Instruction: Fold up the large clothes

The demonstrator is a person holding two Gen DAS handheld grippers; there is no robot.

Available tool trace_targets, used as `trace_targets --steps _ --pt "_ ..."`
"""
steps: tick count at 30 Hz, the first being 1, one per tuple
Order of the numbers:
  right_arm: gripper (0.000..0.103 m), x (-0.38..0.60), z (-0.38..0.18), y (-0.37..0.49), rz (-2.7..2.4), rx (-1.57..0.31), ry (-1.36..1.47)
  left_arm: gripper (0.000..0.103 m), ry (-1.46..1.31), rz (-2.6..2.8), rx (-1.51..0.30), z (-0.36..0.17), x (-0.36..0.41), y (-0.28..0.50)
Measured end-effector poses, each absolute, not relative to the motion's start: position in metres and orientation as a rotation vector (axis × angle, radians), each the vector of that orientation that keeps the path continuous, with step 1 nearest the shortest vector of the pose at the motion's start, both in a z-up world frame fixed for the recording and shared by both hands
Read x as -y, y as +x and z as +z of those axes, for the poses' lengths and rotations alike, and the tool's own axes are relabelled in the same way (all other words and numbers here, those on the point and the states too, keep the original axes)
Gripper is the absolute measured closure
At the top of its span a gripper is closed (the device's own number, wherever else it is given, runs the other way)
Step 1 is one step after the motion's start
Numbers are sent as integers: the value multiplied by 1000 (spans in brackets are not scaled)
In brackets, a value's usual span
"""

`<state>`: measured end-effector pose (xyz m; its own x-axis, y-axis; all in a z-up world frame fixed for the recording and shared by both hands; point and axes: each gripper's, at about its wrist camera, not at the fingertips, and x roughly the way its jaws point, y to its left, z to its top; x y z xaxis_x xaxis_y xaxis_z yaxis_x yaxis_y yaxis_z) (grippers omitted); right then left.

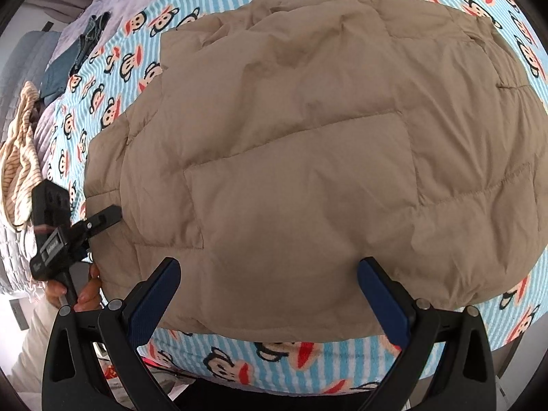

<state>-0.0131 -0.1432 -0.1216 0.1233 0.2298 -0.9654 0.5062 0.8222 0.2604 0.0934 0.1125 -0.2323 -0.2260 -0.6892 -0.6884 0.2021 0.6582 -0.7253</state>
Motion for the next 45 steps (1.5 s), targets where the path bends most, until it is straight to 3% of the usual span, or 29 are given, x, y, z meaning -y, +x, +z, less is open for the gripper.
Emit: trace_targets --steps 4,6,7,8,10,11,12,13,15,17,25,33,39,45 --pt "0 145 -116 -13 -222 -1460 616 2 -343 -902 -1619 -236 -95 92" --pt "0 148 -113 -13 -227 -1454 615 28 -320 -897 -1618 -234 -94 92" --pt "0 150 -110 -13 -234 -1447 613 36 -331 -907 -1615 -234 -95 92" --pt "0 152 -108 -12 -238 -1441 609 53 -368 -936 -1611 -233 -98 91" --pt "1 156 -101 -13 -257 -1413 595 63 -380 -954 -1598 -228 -98 90" --pt "6 159 -98 -12 -269 -1395 588 67 -358 -963 -1581 -221 -95 88" --pt "21 161 -95 -12 -278 -1379 585 68 -344 -968 -1571 -217 -94 87" --pt "32 166 -92 -10 -291 -1366 579 69 -330 -970 -1563 -213 -91 86" --pt "78 173 -92 -8 -305 -1357 574 72 -314 -972 -1547 -202 -85 84" --pt "85 181 -93 -5 -294 -1328 585 72 -306 -977 -1529 -189 -82 83" --pt "86 206 -129 27 -200 -1241 617 72 -285 -1006 -1440 -108 -51 66" --pt "89 233 -175 57 -82 -1253 765 72 -233 -1037 -1355 -24 33 32" --pt "95 256 -199 60 -1 -1250 906 72 -159 -1000 -1370 -11 106 10" --pt "95 293 -171 30 9 -1224 943 72 -106 -1011 -1386 -12 158 -7"
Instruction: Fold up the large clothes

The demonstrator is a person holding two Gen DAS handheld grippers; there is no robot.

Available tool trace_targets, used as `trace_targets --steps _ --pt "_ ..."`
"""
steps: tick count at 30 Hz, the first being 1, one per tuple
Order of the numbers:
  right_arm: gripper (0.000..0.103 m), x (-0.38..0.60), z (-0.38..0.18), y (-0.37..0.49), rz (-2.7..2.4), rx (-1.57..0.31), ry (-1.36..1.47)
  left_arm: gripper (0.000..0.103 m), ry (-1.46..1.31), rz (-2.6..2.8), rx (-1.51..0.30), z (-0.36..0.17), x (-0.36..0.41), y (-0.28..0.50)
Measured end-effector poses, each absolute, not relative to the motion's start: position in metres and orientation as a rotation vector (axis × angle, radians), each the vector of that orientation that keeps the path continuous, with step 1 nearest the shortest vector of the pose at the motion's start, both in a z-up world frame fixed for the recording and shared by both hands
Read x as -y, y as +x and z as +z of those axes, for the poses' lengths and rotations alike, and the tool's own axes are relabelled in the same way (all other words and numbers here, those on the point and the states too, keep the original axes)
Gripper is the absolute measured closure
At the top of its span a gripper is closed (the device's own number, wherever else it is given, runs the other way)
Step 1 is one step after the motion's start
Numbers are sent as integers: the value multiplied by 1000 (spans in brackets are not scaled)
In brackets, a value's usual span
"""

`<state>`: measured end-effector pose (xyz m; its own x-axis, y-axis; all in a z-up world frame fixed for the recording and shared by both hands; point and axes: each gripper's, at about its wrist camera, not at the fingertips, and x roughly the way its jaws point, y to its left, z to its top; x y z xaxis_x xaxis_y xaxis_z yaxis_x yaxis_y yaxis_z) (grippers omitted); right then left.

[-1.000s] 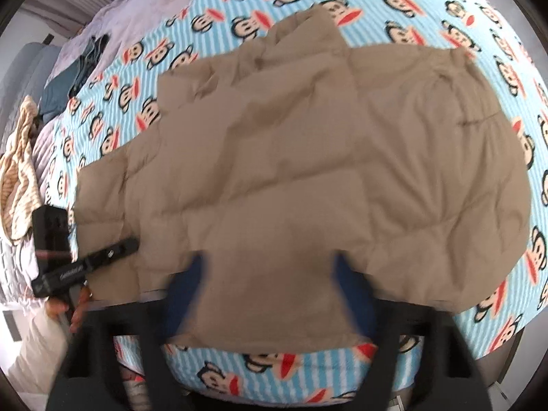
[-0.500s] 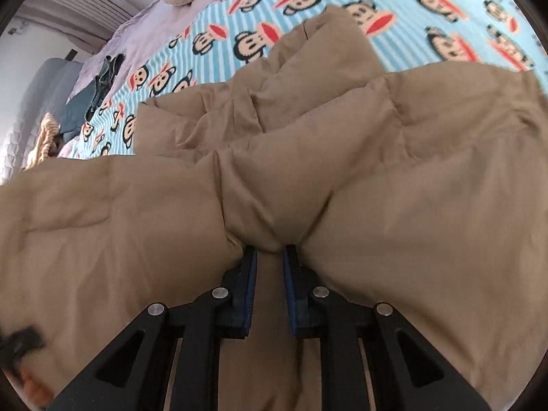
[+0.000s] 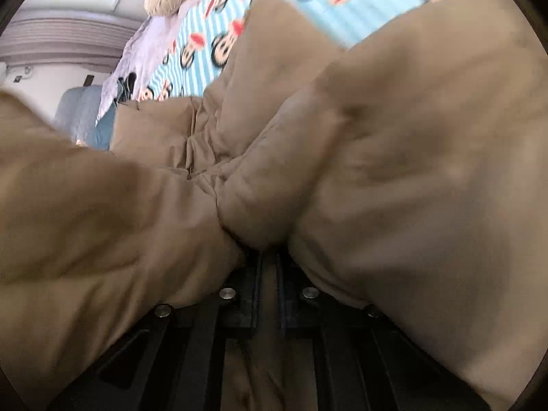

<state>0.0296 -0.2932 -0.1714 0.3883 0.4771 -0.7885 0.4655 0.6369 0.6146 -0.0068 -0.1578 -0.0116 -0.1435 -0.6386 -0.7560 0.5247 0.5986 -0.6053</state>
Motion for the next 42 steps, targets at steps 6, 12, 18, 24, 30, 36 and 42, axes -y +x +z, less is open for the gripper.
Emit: trace_targets --steps 6,12,18,24,30,36,42 --pt "92 353 -134 -59 -116 -1117 981 65 -33 -1042 -1457 -37 217 -24" --pt "91 383 -127 -140 -274 -1079 1028 31 -101 -1182 -1510 -76 279 -33" --pt "44 379 -107 -195 -332 -1067 1010 29 -173 -1184 -1561 -109 316 -30" --pt "35 361 -68 -235 -179 -966 1026 29 -68 -1159 -1547 -114 341 -36" --pt "32 343 -64 -205 -90 -937 1056 29 23 -1119 -1514 -109 347 -36" --pt "90 343 -90 -173 -318 -1118 909 29 61 -1015 -1204 -45 302 -16" --pt "90 349 -107 -187 -356 -1156 929 29 118 -701 -1101 -50 225 41"
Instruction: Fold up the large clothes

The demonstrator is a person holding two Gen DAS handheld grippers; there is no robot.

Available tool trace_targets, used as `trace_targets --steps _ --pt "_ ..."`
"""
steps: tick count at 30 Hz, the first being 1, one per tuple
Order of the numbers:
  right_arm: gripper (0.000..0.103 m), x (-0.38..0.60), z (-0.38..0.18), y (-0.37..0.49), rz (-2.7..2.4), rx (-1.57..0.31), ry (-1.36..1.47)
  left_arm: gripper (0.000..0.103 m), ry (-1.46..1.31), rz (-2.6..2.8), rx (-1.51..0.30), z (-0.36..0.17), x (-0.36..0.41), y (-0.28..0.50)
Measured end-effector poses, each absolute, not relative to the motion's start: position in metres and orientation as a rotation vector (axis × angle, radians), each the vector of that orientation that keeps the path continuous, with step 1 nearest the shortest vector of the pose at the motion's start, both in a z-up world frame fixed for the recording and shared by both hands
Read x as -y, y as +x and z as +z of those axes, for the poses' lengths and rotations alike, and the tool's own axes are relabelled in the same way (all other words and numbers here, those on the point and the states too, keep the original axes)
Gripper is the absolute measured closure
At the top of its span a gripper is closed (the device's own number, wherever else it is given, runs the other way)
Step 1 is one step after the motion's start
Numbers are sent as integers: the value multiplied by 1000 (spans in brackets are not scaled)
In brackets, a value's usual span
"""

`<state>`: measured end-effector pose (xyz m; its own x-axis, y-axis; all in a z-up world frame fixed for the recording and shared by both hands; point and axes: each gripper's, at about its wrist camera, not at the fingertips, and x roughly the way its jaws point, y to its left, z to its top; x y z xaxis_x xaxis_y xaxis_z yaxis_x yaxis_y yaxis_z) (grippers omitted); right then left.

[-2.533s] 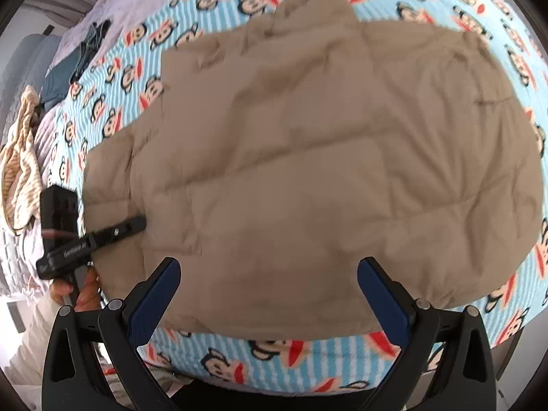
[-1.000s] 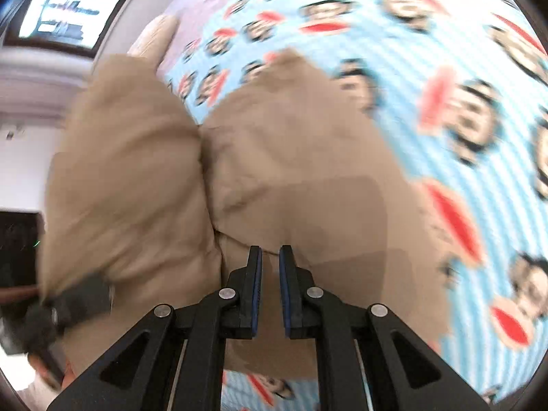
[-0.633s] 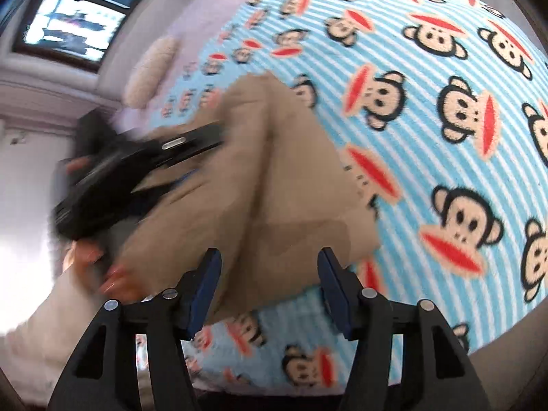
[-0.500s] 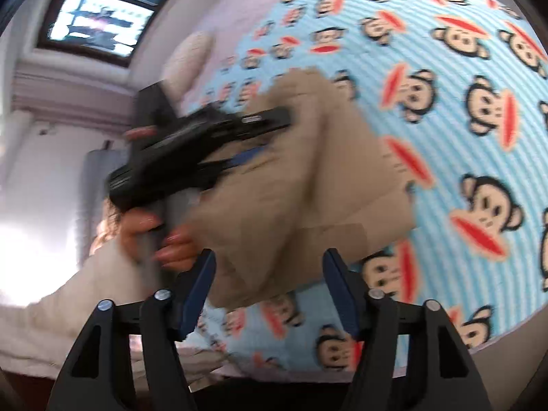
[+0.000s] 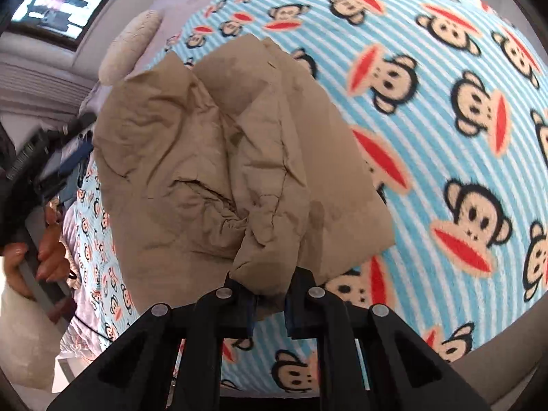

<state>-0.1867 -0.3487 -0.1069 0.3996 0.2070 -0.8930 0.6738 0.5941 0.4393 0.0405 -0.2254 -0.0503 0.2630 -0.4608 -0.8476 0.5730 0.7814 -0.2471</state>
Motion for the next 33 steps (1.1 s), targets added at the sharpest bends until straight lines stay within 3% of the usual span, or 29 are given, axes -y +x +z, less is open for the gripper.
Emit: trace_targets --steps 4,18,21,25,33 --pt "90 344 -112 -194 -362 -1169 917 29 100 -632 -1153 -80 213 60" --pt "89 377 -163 -221 -468 -1199 1023 28 331 -676 -1074 -119 344 13" --pt "88 386 -149 -230 -458 -1195 1032 28 331 -673 -1079 -120 342 15" --pt "84 393 -96 -243 -497 -1056 932 28 324 -659 -1090 -122 339 18" --pt "83 399 -44 -210 -451 -917 779 28 341 -648 -1084 -122 340 17"
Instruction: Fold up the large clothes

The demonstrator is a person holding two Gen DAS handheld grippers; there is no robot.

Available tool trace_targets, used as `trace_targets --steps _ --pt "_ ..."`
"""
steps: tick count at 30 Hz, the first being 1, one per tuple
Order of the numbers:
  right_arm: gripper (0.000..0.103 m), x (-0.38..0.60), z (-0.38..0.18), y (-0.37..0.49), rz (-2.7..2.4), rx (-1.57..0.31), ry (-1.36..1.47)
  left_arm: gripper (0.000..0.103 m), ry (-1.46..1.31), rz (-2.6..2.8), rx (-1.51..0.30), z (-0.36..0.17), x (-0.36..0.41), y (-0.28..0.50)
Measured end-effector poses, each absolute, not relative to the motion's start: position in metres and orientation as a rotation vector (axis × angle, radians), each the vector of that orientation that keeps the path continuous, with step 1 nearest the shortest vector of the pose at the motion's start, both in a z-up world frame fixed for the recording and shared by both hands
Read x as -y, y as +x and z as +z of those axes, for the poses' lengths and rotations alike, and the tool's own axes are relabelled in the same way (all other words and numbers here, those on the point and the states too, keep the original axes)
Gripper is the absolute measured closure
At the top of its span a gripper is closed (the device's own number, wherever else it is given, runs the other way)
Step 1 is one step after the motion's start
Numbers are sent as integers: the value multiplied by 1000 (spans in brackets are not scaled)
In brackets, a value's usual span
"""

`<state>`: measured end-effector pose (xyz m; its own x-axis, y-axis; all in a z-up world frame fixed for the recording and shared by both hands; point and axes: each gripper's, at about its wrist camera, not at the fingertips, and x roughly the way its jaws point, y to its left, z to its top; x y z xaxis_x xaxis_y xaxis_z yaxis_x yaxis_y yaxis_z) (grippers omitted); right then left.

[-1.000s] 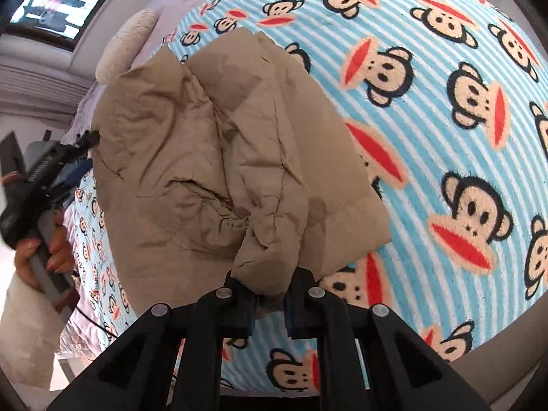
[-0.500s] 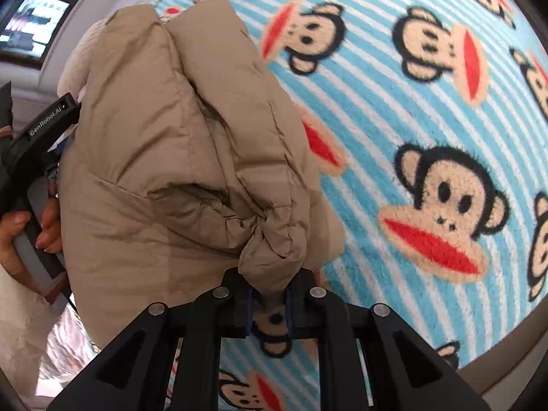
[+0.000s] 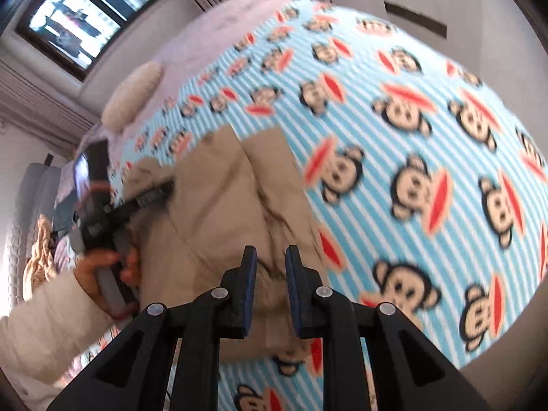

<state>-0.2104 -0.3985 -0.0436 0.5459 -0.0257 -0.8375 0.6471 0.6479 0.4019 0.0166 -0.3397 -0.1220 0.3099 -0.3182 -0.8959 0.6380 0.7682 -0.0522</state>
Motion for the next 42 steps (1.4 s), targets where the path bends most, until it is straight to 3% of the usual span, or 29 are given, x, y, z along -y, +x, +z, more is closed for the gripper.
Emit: trace_targets --steps 3,9,19,30,31,32,33,40,42 --pt "83 395 -49 -198 -384 -956 742 26 348 -640 -1080 -122 340 15" --pt "83 382 -121 -174 -319 -1174 756 26 358 -616 -1068 -115 338 13" --pt "77 387 -142 -158 -267 -1215 748 26 272 -542 -1125 -65 267 -11" --pt "70 376 -138 -147 -302 -1250 734 26 220 -494 -1257 -70 202 -51" --pt "68 376 -133 -147 -313 -1246 744 24 218 -498 -1256 -70 200 -53" --pt "64 376 -129 -149 -320 -1241 749 6 219 -501 -1257 -71 197 -55" --pt "61 376 -125 -151 -326 -1234 752 0 214 -501 -1251 -70 195 -56" --pt "49 366 -103 -156 -389 -1190 764 0 226 -538 -1260 -75 183 -55" --pt "41 362 -95 -157 -402 -1168 768 0 228 -545 -1260 -75 177 -55"
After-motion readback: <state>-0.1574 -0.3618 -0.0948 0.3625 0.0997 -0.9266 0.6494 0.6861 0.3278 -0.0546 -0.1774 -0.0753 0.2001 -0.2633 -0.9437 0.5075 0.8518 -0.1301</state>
